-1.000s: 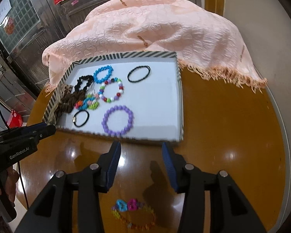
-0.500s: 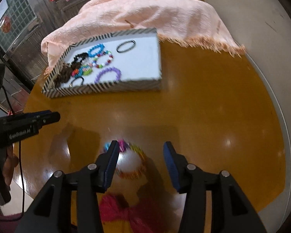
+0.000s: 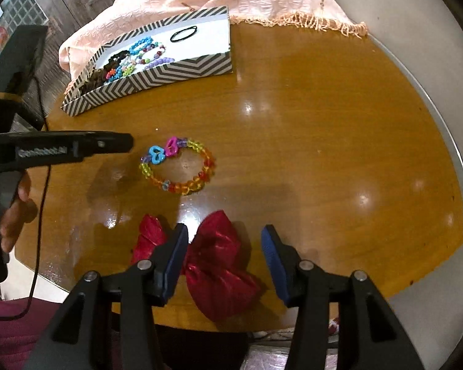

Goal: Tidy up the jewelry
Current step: 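Grasp the heart-charm bracelet with the left gripper while the right gripper grasps the red bow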

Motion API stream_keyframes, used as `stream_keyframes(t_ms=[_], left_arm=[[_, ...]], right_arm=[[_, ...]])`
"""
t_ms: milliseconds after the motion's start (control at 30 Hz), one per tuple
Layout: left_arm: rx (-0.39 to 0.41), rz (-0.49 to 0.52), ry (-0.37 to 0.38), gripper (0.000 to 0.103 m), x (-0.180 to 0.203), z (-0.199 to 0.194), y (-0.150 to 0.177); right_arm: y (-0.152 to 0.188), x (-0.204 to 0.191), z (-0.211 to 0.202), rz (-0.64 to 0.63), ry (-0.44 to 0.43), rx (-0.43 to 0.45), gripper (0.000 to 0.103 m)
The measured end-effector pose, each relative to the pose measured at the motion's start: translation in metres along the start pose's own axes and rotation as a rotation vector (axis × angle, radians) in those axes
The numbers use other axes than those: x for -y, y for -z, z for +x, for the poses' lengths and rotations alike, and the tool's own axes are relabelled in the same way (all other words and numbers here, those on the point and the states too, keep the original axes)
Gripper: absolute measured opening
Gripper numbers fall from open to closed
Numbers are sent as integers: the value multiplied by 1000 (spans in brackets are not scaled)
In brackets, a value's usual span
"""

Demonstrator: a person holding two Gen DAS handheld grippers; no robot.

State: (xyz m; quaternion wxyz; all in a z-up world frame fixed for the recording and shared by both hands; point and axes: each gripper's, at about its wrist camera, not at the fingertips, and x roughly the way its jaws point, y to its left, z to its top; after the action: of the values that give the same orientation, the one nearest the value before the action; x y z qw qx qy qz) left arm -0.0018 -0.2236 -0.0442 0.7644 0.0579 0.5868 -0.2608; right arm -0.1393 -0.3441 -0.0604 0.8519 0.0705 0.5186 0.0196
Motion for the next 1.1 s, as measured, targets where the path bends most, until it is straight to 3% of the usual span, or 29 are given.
stream_keyframes(t_ms=[200,467,700,867,900,933,967,1033,1067,1100], left_arm=[[-52,119,9,23,15,17,-17],[-64,265,-17,23,41,31,-26],[-65,299,-35,24,46,44,-44],[-45,386,-64,23,62,49,-41],[-37,407,-71,18,66,50,-39],[-23,428,-77,4,68,50,-37],[-13,445,-81,4,71,50,-32],[-6,439,-71,4,76,48,-24],[-8,421,-60,4,75,48,-25],[-9,396,-51,4,72,47,-27]], right_arm=[[11,7,-1,20,6,-10,56],[16,12,1,36,-12,-16,56],[17,-3,9,-16,-50,-26,57],[15,-10,16,-16,-76,-20,58],[14,-10,16,-13,-77,-15,58],[14,-11,16,-9,-81,-12,58],[13,-10,17,-4,-87,-6,57],[12,-10,16,5,-124,1,36],[11,-8,16,17,-141,6,17],[9,-9,14,12,-136,11,13]])
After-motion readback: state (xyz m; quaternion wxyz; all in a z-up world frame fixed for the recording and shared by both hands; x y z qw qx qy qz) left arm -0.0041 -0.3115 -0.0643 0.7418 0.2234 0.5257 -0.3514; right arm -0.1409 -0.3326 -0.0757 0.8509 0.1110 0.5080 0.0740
